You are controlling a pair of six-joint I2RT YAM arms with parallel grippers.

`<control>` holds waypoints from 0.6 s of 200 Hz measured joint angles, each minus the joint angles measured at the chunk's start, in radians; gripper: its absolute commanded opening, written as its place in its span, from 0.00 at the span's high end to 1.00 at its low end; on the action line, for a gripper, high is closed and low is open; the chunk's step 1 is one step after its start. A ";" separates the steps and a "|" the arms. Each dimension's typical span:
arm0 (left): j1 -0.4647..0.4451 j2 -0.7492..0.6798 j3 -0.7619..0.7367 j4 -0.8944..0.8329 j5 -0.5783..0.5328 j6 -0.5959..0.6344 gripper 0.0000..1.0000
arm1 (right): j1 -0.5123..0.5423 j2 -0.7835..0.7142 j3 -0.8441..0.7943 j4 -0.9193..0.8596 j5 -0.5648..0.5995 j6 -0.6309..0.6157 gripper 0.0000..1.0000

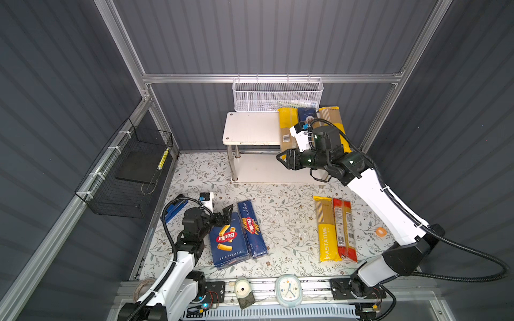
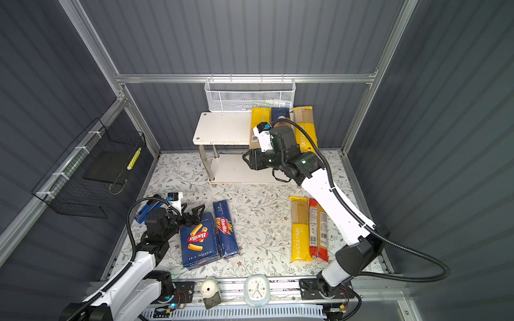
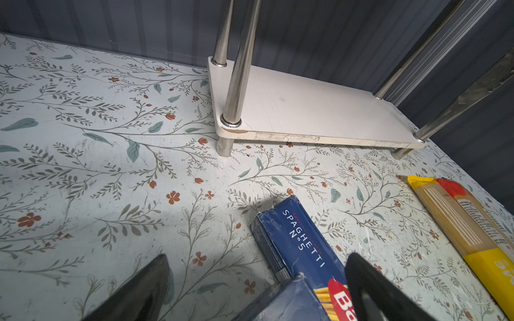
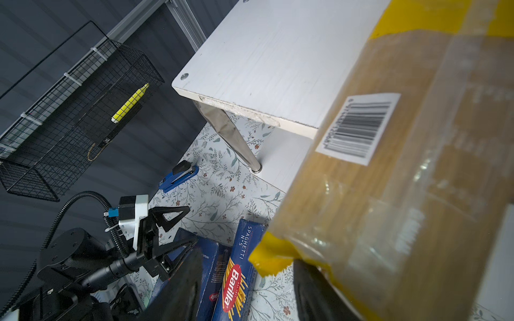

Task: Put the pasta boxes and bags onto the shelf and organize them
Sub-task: 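Open the right gripper and withdraw it from the shelf toward the table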

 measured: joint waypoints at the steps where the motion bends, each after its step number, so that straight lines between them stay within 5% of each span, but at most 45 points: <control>1: 0.000 0.000 0.000 0.000 0.000 0.000 0.00 | 0.002 -0.003 -0.003 0.000 0.002 -0.002 0.44; 69: 0.000 0.000 0.000 0.000 -0.004 0.000 0.00 | 0.214 -0.248 -0.208 -0.046 0.165 -0.055 0.37; 120: 0.000 -0.015 0.000 -0.001 -0.006 0.000 0.00 | 0.357 -0.329 -0.476 0.000 0.271 0.035 0.32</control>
